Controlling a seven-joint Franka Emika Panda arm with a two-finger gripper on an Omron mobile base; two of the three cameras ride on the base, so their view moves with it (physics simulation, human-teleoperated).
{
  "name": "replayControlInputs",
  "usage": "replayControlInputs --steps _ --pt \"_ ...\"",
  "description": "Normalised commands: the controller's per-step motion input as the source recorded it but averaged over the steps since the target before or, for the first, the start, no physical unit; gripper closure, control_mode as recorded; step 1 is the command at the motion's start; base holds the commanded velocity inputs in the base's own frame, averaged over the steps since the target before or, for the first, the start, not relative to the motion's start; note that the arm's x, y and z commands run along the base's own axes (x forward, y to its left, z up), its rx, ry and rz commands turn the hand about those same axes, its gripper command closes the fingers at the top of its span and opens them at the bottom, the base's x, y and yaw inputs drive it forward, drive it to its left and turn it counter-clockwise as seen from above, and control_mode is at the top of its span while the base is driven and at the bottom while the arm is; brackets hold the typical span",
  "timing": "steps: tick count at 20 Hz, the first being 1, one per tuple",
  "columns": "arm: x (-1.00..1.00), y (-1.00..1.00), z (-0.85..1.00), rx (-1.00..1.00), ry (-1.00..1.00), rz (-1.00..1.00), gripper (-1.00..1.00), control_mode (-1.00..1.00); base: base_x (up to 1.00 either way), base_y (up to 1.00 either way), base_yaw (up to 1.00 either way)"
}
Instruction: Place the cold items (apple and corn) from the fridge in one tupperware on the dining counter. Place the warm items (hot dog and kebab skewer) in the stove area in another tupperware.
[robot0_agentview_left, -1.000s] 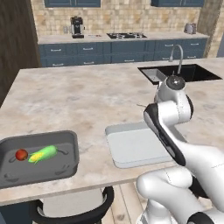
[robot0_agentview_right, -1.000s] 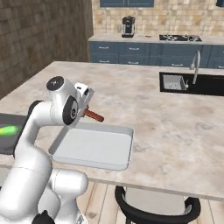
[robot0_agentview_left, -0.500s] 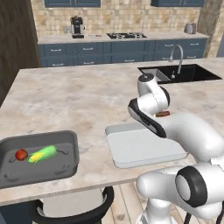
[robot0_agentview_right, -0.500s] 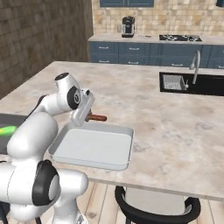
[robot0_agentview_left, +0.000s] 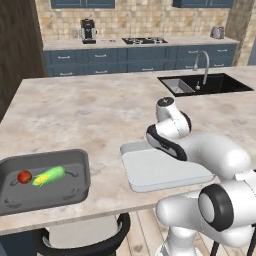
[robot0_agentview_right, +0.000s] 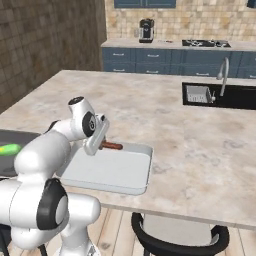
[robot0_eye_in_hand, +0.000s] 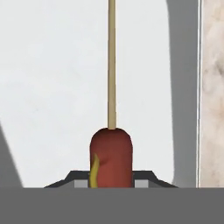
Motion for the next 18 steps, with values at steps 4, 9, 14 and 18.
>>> replayControlInputs --steps 4,9,14,18 --pt "-0.08 -0.13 -0.31 0.13 0.0 0.04 1.0 -1.0 0.0 0.0 0.0" --pt "-0.06 -0.01 -0.38 0.02 0.0 0.0 1.0 -1.0 0.0 0.0 0.0" --pt "0.0 0.0 -0.36 0.0 0.0 0.0 1.0 -1.0 0.0 0.0 0.0" --pt "0.0 0.0 -0.31 0.0 0.0 0.0 1.0 -1.0 0.0 0.0 0.0"
